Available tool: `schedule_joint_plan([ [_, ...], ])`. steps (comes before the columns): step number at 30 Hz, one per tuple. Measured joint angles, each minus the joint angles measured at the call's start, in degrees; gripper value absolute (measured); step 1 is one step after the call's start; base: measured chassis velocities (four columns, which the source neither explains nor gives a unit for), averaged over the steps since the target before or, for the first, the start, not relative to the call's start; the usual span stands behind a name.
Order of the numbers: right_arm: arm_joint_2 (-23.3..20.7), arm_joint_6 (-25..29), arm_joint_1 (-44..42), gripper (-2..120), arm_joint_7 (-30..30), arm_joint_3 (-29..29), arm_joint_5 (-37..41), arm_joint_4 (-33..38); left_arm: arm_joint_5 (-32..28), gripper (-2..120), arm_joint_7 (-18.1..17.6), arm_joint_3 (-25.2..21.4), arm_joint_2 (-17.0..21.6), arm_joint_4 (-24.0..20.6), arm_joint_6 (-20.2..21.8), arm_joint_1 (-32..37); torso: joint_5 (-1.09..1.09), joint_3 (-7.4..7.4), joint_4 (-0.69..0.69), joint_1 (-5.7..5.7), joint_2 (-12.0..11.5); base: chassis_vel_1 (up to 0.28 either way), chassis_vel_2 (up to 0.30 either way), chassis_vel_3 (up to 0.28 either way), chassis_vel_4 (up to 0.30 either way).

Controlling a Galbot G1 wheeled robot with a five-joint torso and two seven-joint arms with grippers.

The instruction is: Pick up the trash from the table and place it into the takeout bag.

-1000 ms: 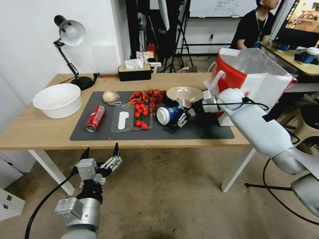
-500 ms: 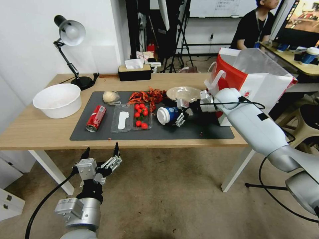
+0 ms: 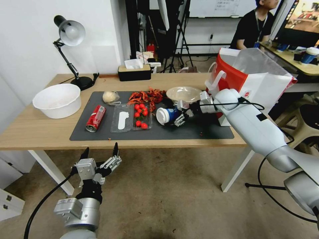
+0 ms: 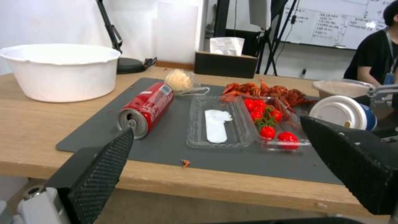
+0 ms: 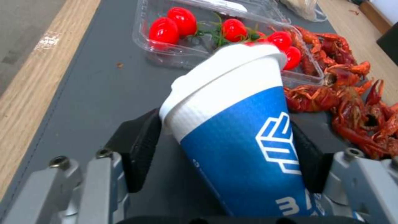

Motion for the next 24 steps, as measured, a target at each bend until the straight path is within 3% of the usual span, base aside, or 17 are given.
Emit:
schedule_joint_plan([
  [13, -0.93, -0.76, -1.58, 38, 0.95, 0.94, 2.26, 1.85, 0.0, 100, -0.25, 0.25, 0.0, 0.0, -0.04, -0.15, 0.0, 0.0, 0.01, 0.0, 0.0, 0.0, 0.0, 0.0, 0.0],
  [19, -1.88, -1.6, -4.98, 16, 4.94, 4.86, 6.84, 6.06, 0.64, 100, -0.39, 1.08, 0.0, 0.04, -0.08, -0.16, 0.01, 0.0, 0.01, 0.0, 0.0, 0.0, 0.0, 0.0, 0.0],
  [24, -2.64, -2.0, -6.2, 5, 6.45, 6.54, 8.65, 8.14, 0.98, 100, -0.42, 1.46, 0.0, 0.04, -0.14, -0.12, 0.0, 0.0, 0.0, 0.0, 0.0, 0.0, 0.0, 0.0, 0.0],
])
